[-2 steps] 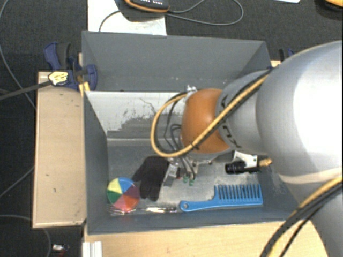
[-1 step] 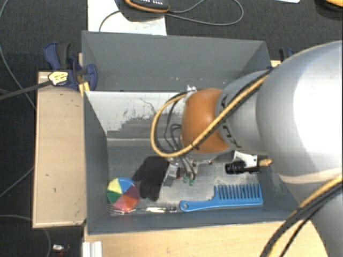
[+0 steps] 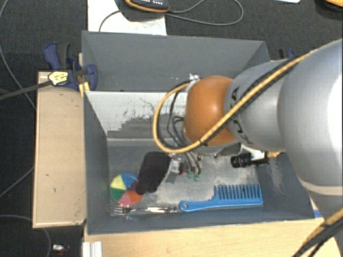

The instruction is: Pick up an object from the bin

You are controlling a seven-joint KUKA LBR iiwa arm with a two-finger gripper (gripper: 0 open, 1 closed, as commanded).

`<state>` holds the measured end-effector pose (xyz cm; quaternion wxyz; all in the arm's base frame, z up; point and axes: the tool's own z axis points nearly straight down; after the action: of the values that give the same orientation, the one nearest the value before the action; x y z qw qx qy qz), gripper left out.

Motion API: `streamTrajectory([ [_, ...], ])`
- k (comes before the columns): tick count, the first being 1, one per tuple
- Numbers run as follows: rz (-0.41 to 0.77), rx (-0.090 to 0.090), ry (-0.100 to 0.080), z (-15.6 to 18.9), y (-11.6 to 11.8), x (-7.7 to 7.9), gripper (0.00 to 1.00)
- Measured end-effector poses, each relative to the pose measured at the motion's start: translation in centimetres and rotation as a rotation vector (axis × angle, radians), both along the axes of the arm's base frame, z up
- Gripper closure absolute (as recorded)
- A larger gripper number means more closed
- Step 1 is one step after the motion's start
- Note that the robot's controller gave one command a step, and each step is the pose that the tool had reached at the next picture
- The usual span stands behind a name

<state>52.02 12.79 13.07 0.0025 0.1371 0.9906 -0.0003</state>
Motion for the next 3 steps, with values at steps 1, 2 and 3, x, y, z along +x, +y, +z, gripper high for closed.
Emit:
streamTrajectory([
  [1, -0.019, -0.001, 0.003, 7.5, 1.6, -0.7, 1.0],
  [2, -0.017, 0.005, -0.015, 9.6, 2.2, -0.3, 1.0],
  [3, 0.078, -0.003, 0.006, 6.5, 2.2, 0.2, 1.0],
])
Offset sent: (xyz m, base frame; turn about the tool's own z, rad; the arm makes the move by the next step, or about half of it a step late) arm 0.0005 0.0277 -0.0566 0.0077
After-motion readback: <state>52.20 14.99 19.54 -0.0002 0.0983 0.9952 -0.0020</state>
